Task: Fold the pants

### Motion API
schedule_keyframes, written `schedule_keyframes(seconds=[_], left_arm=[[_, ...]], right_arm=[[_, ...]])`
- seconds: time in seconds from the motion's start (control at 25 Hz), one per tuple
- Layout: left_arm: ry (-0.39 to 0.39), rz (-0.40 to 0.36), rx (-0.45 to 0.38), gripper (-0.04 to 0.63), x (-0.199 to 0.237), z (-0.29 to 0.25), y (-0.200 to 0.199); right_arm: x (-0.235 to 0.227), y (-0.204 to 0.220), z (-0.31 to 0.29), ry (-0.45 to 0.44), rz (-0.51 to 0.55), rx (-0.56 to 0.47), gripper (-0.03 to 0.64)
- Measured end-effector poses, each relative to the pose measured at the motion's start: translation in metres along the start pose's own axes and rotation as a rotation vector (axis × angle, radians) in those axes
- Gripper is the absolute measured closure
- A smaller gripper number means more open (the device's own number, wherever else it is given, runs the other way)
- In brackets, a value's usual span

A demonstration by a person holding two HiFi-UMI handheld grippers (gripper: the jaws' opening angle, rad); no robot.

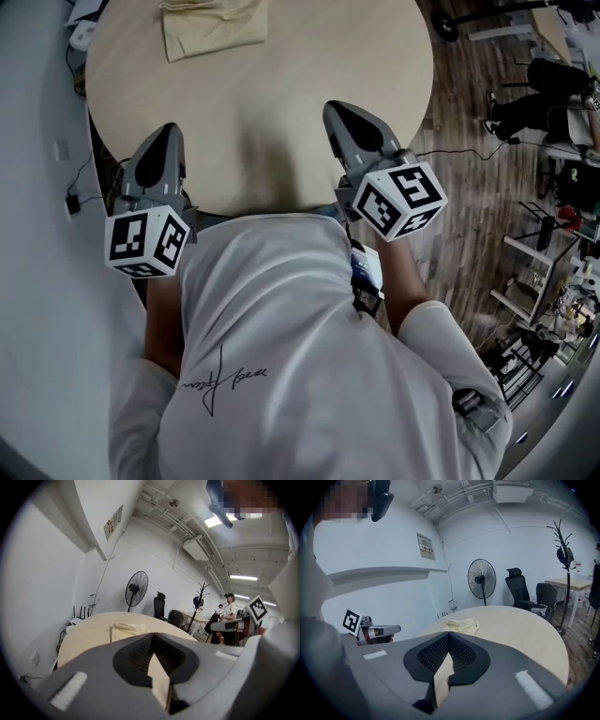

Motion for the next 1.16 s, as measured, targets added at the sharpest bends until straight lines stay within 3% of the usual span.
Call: schedule_keyframes(seconds=[0.4,0.76,1.16], left_arm=[[0.001,-0.007,0.008,0.545,-0.008,0.004,0.005],[-0.003,0.011,0.009,0.545,-0.005,0.003,0.006],[0.02,0.007,0.016,0.545,-0.008,-0.002,0.005]], right_arm=[[0.001,0.007,0.012,0.009,0.01,0.014,0.623],[0.006,0.007,0.012,-0.044,0.011,0.022,0.623],[-0.004,0.013,0.006,-0.006,0.009,0.077,0.621]])
Point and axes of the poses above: the fingertips, and each gripper's own axes: z backward along the fingers, x to its left, y out of its underside, the point moved 5 cm from there along z, backward along the fingers, and after that the axes turned 3 degrees about -x, right-handed, at the moved point
